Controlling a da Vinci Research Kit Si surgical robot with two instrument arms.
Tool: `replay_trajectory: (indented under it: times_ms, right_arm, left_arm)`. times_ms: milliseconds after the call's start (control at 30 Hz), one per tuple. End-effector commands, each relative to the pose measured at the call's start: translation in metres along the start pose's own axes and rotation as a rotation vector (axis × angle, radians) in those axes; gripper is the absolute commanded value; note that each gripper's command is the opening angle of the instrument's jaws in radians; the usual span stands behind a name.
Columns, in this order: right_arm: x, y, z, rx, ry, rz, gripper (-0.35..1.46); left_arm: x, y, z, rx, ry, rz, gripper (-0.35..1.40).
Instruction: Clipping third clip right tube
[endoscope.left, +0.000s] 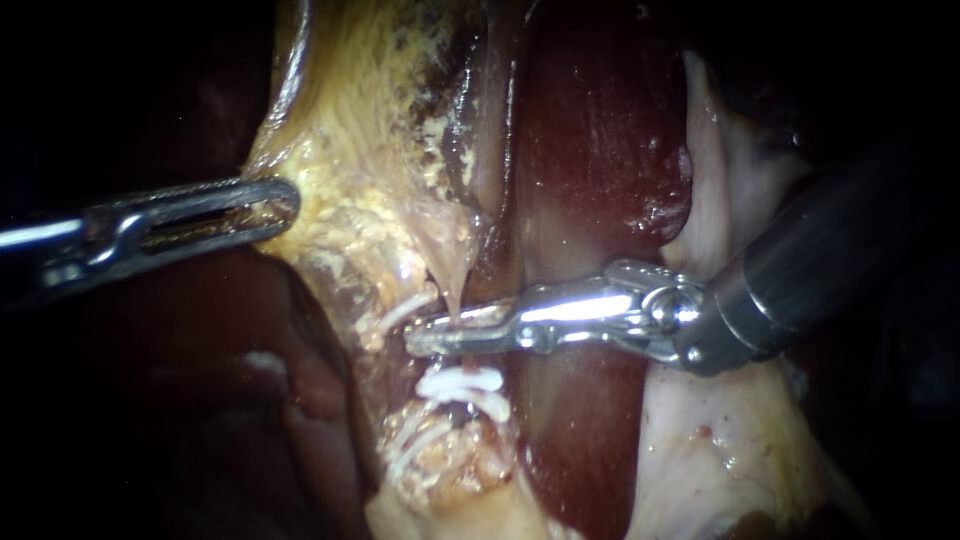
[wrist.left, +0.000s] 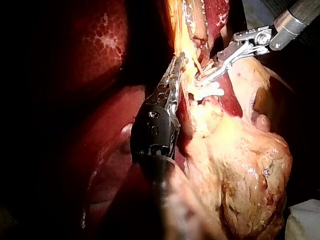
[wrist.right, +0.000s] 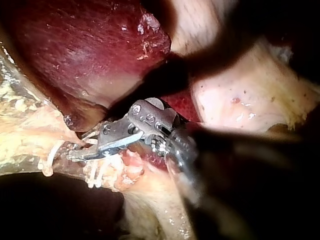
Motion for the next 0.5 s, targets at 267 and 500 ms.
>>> replay_trajectory:
  times_ms: [267, 500]
  right_arm:
    - [-0.0001, -0.0001, 0.0003, -0.001, 0.001, -0.007, -0.35]
    - [0.0, -0.0001, 0.0003, -0.001, 0.002, -0.006, -0.35]
  left_arm:
    - [0.0, 0.0, 0.0, 0.0, 0.0, 0.0, -0.35]
    - [0.0, 0.0, 0.0, 0.0, 0.0, 0.0, -0.35]
